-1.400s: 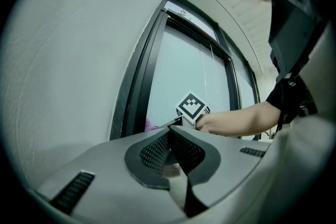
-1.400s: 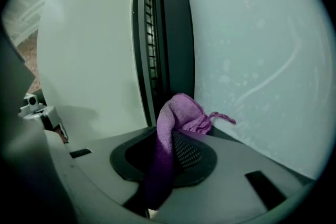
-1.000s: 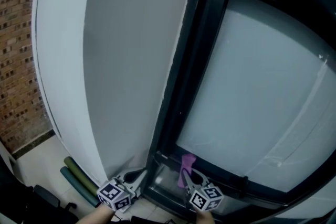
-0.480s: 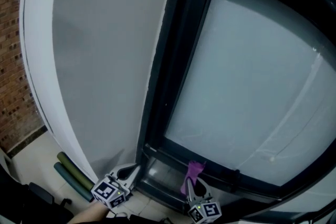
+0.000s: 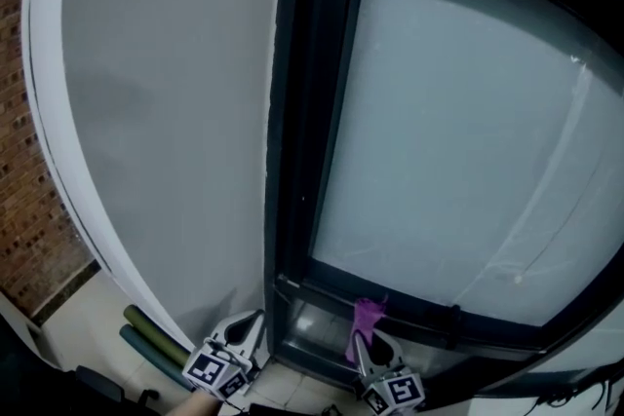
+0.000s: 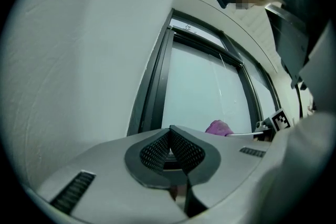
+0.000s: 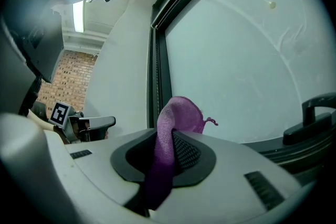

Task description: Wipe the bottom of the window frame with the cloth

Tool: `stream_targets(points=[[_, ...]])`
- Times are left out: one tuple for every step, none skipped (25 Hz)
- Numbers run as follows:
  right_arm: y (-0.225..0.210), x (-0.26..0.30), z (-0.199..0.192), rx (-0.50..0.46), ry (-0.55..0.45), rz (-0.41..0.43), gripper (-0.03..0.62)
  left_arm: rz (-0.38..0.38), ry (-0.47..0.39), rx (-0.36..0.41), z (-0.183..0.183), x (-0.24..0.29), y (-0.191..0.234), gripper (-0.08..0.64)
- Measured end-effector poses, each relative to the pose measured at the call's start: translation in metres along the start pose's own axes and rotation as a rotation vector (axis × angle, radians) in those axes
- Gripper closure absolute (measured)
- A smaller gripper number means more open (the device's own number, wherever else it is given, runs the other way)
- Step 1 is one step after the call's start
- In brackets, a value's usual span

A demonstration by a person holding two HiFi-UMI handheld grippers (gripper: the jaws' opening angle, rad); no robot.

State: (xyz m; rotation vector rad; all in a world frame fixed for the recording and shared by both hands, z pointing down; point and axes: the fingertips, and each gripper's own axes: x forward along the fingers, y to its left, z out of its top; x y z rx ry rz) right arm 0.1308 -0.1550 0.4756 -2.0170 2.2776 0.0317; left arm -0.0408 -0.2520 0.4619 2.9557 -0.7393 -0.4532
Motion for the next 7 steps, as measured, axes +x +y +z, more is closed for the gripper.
stream_targets(points=[[0.000,0.002,0.002,0.000,-0.006,0.002,0.523,0.011,0.006,0.019,-0.001,-0.001,0.004,0.558],[0.001,0.003,0.003,-0.001,-0.009,0.003,0.523,0.013,0.009,0.025,-0.001,-0.001,0.005,0.558],[0.001,0.005,0.003,-0.002,-0.011,0.005,0.523,0.006,0.004,0.018,0.003,0.000,0.004,0.558],[0.000,0.006,0.003,-0.004,-0.012,0.006,0.523,-0.003,-0.005,0.009,0.007,0.002,0.002,0.558],[0.000,0.008,0.002,-0.005,-0.012,0.008,0.523,-0.009,-0.013,0.002,0.010,0.003,0.001,0.558],[0.001,0.009,0.002,-0.004,-0.012,0.009,0.523,-0.011,-0.020,-0.004,0.013,0.003,0.001,0.558],[0.001,0.010,0.001,-0.004,-0.012,0.010,0.523,-0.013,-0.026,-0.009,0.015,0.003,0.001,0.558]])
